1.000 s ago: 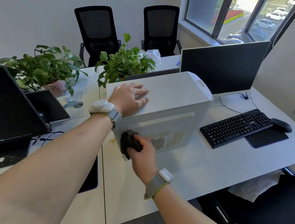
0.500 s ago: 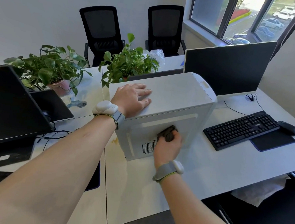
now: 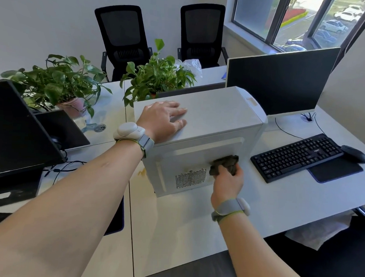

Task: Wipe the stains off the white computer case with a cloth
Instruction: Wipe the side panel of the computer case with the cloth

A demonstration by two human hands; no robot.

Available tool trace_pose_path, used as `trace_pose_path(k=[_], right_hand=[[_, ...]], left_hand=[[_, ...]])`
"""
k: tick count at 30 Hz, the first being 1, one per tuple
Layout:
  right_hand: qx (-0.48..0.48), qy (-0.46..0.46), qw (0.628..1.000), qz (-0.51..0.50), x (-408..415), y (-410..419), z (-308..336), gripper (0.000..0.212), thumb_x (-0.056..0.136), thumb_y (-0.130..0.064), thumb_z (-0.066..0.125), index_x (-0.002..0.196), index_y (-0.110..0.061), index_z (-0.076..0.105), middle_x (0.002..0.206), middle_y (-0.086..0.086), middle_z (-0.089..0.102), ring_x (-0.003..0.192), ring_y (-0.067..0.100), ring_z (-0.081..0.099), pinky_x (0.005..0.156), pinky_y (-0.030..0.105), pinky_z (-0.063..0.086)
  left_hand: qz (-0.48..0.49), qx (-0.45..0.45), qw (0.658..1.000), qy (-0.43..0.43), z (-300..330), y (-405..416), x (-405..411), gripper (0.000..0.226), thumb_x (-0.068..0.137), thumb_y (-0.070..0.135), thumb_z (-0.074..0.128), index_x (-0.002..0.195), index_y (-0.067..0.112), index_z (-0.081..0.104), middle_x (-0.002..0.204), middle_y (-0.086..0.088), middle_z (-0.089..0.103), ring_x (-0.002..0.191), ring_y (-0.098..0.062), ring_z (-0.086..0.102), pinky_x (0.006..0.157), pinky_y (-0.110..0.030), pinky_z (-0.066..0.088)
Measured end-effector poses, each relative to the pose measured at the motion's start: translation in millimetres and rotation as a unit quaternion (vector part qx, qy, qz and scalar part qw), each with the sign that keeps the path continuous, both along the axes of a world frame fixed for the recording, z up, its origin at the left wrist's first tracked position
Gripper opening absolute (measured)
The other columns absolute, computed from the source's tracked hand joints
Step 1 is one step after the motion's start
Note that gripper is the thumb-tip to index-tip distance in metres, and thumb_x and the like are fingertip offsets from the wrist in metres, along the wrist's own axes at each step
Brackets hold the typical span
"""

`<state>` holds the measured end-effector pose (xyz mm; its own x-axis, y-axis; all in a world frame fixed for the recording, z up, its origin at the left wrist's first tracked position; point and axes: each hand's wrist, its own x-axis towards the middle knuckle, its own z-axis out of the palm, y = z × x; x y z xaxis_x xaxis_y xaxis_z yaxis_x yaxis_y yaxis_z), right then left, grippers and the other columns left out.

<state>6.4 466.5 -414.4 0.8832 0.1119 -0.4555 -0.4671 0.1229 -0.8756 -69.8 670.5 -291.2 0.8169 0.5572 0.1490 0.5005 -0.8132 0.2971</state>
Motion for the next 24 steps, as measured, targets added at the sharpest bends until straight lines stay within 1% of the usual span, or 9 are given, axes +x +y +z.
trace_pose_path(k=[2, 6, 8, 11, 13, 15, 18, 21, 24], right_hand=[[-0.041, -0.008, 0.999, 0.032, -12, 20, -2, 0.031, 0.081, -0.004, 0.067, 0.107, -0.019, 0.071, 0.096, 0.002, 0.073, 0.086, 0.023, 0.065, 0.083, 0.038, 0.055], [-0.104, -0.007, 0.989, 0.103, -67, 48, -1, 0.011, 0.079, -0.007, 0.067, 0.081, -0.018, 0.064, 0.081, 0.004, 0.071, 0.072, 0.024, 0.059, 0.072, 0.036, 0.054], [-0.064, 0.0, 0.982, 0.179, -89, 44, 1, 0.014, 0.083, -0.003, 0.065, 0.082, -0.017, 0.067, 0.079, 0.002, 0.071, 0.072, 0.026, 0.06, 0.068, 0.032, 0.052], [0.042, 0.059, 0.955, 0.289, -93, 30, -6, 0.026, 0.084, 0.005, 0.065, 0.094, -0.018, 0.073, 0.093, 0.011, 0.077, 0.087, 0.034, 0.072, 0.08, 0.044, 0.063], [0.07, 0.095, 0.962, 0.247, -76, 20, -11, 0.033, 0.075, 0.002, 0.066, 0.105, -0.01, 0.073, 0.099, 0.02, 0.074, 0.086, 0.036, 0.071, 0.077, 0.045, 0.061], [0.066, 0.117, 0.984, 0.121, -50, 11, -9, 0.049, 0.065, -0.006, 0.063, 0.114, -0.008, 0.07, 0.099, 0.021, 0.07, 0.081, 0.033, 0.065, 0.074, 0.043, 0.056], [0.074, 0.086, 0.993, -0.01, -13, 8, -5, 0.035, 0.086, 0.003, 0.058, 0.113, -0.018, 0.065, 0.097, 0.008, 0.068, 0.085, 0.027, 0.062, 0.083, 0.045, 0.056], [0.039, 0.052, 0.998, 0.012, -18, 25, -1, 0.034, 0.089, 0.005, 0.06, 0.106, -0.024, 0.066, 0.1, 0.003, 0.072, 0.089, 0.024, 0.064, 0.091, 0.046, 0.057], [-0.009, 0.055, 0.995, 0.088, -66, 50, -1, 0.023, 0.079, 0.002, 0.067, 0.085, -0.021, 0.069, 0.086, 0.001, 0.073, 0.083, 0.025, 0.065, 0.089, 0.05, 0.058]], left_hand=[[0.0, 0.002, 1.0, -0.001, -1, -1, 1, 0.045, 0.098, 0.059, 0.051, 0.141, 0.046, 0.057, 0.155, 0.017, 0.045, 0.142, -0.017, 0.037, 0.116, -0.043, 0.022], [0.001, 0.006, 1.0, 0.005, -1, 0, 1, 0.046, 0.097, 0.06, 0.05, 0.141, 0.047, 0.056, 0.155, 0.018, 0.044, 0.142, -0.017, 0.038, 0.117, -0.043, 0.022], [0.001, 0.004, 1.0, 0.003, -1, 1, 0, 0.046, 0.097, 0.06, 0.051, 0.14, 0.047, 0.057, 0.155, 0.018, 0.044, 0.142, -0.017, 0.038, 0.117, -0.043, 0.021], [-0.001, 0.0, 1.0, 0.0, -1, 0, 0, 0.046, 0.097, 0.059, 0.051, 0.141, 0.046, 0.057, 0.155, 0.017, 0.045, 0.142, -0.017, 0.038, 0.117, -0.043, 0.022], [-0.003, 0.0, 1.0, 0.001, -1, 0, 0, 0.047, 0.097, 0.06, 0.05, 0.141, 0.045, 0.057, 0.155, 0.017, 0.044, 0.142, -0.018, 0.038, 0.117, -0.043, 0.022], [-0.005, 0.003, 1.0, 0.004, -1, -1, 1, 0.048, 0.096, 0.061, 0.049, 0.141, 0.046, 0.056, 0.156, 0.017, 0.044, 0.142, -0.017, 0.038, 0.117, -0.044, 0.022], [-0.004, 0.0, 1.0, 0.004, 0, 1, 1, 0.05, 0.094, 0.062, 0.047, 0.141, 0.046, 0.056, 0.156, 0.018, 0.043, 0.142, -0.017, 0.038, 0.117, -0.043, 0.022], [-0.002, 0.001, 1.0, 0.008, -1, 0, 0, 0.051, 0.094, 0.063, 0.046, 0.141, 0.047, 0.056, 0.156, 0.017, 0.043, 0.141, -0.017, 0.038, 0.116, -0.043, 0.022], [-0.003, 0.001, 1.0, 0.01, 0, 1, -1, 0.052, 0.093, 0.064, 0.045, 0.141, 0.047, 0.056, 0.156, 0.017, 0.043, 0.142, -0.017, 0.037, 0.117, -0.044, 0.022]])
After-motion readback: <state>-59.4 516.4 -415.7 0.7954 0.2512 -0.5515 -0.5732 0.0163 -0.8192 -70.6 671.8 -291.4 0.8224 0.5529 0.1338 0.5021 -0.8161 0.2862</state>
